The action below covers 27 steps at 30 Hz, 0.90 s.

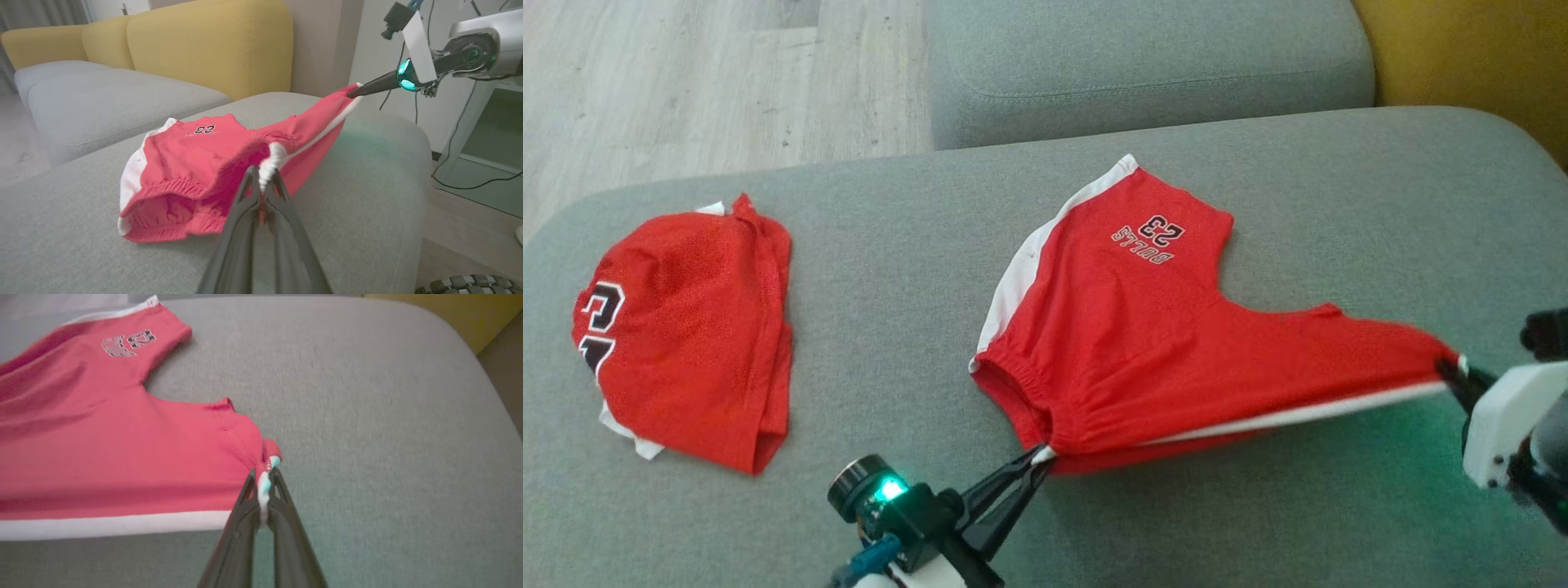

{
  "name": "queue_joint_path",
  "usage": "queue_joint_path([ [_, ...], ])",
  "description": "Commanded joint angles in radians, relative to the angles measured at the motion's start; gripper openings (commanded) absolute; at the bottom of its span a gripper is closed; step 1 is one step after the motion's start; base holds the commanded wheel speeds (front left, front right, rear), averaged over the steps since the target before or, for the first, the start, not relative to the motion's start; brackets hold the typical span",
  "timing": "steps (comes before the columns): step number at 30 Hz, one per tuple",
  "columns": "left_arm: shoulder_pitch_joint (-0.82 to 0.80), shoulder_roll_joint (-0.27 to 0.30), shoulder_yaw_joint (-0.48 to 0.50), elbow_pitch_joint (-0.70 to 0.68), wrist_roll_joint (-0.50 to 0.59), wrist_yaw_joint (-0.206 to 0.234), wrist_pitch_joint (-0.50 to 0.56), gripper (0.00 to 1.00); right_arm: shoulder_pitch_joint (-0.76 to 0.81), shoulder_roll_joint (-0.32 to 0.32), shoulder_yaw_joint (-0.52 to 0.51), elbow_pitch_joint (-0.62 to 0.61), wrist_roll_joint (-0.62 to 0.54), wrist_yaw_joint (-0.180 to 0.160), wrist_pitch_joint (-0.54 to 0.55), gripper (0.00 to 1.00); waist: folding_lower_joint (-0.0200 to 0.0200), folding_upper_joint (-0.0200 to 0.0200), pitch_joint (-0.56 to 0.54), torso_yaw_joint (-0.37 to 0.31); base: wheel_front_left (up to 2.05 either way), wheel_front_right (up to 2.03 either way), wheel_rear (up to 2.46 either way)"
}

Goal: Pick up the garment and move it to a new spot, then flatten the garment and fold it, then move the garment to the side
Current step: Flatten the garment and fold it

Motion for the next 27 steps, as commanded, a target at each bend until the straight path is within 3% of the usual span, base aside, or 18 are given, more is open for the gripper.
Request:
queue_joint_path([
  [1, -0.038, 0.021, 0.053, -0.021, -0.009, 0.013, -0.005, 0.00, -0.026, -0.039, -0.017, -0.033, -0.010, -0.001, -0.002, 0.00, 0.0000, -0.0001, 0.000, 0.001, 0.00, 0.00, 0.00],
  [9, -0.085, 0.001, 0.079, -0.026, -0.027, 0.012, -0.005, 0.00, -0.100, 0.039, -0.100, -0.135, -0.123, -0.001, 0.051, 0.00, 0.0000, -0.0001, 0.057, 0.040, 0.00, 0.00, 0.00],
  [13, -0.168, -0.019, 0.096, -0.022, -0.035, 0.002, -0.005, 0.00, -0.237, 0.077, -0.115, -0.141, -0.200, -0.001, 0.096, 0.00, 0.0000, -0.0001, 0.146, 0.097, 0.00, 0.00, 0.00],
  [27, -0.384, -0.094, 0.089, 0.099, -0.049, -0.019, -0.005, 0.00, -0.592, 0.105, 0.033, 0.064, -0.319, -0.001, 0.130, 0.00, 0.0000, -0.0001, 0.311, 0.214, 0.00, 0.00, 0.00],
])
